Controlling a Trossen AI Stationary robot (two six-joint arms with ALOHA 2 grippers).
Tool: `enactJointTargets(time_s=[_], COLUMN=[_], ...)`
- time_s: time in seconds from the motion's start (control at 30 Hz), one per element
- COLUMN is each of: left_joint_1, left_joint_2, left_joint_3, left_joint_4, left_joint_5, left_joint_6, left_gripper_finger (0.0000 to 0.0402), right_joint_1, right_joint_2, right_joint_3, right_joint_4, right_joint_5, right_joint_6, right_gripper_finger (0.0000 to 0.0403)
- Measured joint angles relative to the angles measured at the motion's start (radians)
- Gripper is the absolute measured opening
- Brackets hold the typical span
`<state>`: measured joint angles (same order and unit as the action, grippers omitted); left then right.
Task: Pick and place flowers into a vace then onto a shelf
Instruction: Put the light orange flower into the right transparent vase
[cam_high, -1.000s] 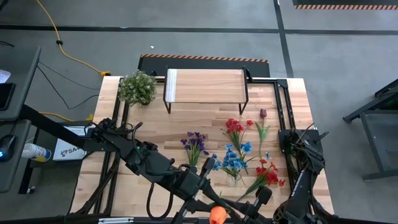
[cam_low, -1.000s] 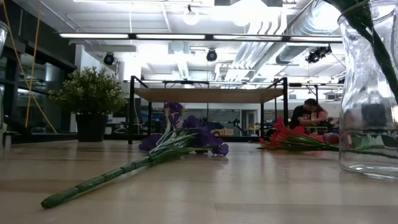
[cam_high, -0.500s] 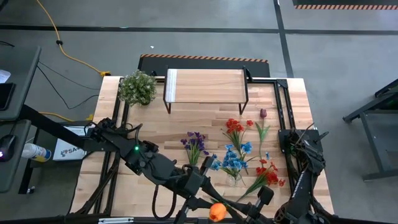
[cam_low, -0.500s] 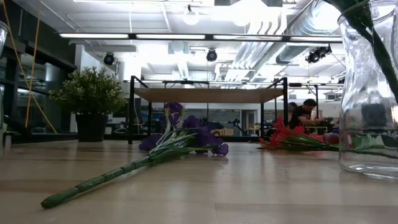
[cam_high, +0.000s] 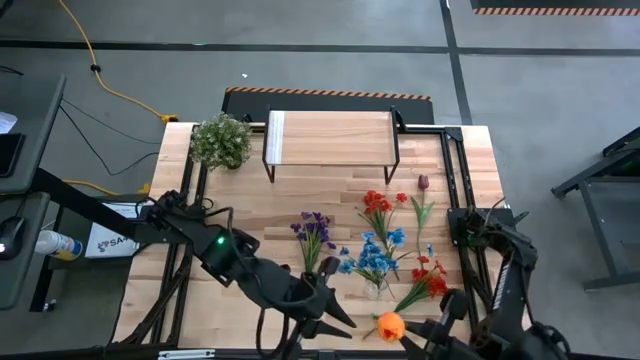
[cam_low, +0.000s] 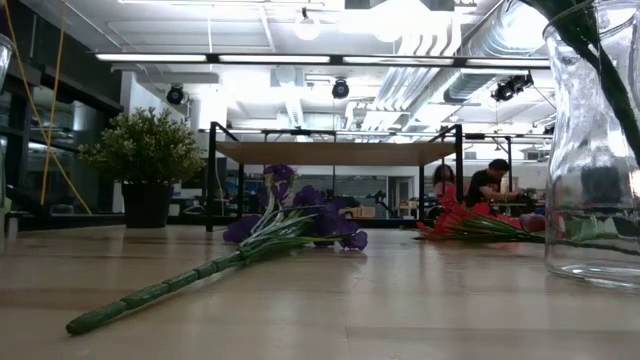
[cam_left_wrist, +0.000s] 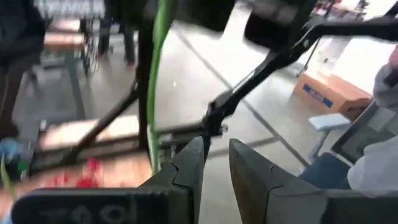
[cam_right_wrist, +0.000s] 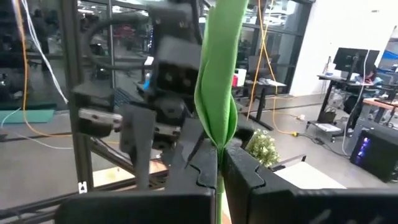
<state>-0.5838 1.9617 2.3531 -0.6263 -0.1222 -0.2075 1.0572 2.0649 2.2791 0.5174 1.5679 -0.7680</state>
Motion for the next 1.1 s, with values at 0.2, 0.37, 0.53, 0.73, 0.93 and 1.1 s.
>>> enactJointTargets(time_s=[0.2,0.37,0.53,0.73,0.93,1.1], left_joint_1=[0.0,-0.014,-0.035,-0.073,-0.155,-0.223], left_joint_2=[0.001,-0.005,-0.034,-0.09,-0.146,-0.16], left_joint_3=[0.0,0.0,0.001,0.003,0.003,0.003], left_joint_4=[-0.153,-0.223,-0.264,-0.295,-0.402,-0.495], left_joint_5=[-0.006,-0.014,-0.032,-0.144,-0.346,-0.5], left_joint_6=[-0.099,-0.12,-0.138,-0.148,-0.209,-0.301], left_gripper_finger=[0.0111,0.0111,0.0111,0.0111,0.0111,0.0111], right_joint_1=[0.04,0.067,0.094,0.123,0.136,0.136], right_joint_2=[-0.037,-0.048,-0.051,-0.052,-0.056,-0.057], right_joint_3=[0.0,-0.001,-0.001,-0.002,-0.002,-0.002], right_joint_4=[-0.008,-0.024,-0.026,-0.027,-0.027,-0.027], right_joint_5=[0.002,0.003,0.003,0.003,0.003,0.003], right_joint_6=[-0.022,-0.038,-0.049,-0.054,-0.071,-0.073], right_gripper_finger=[0.0,0.0,0.0,0.0,0.0,0.0])
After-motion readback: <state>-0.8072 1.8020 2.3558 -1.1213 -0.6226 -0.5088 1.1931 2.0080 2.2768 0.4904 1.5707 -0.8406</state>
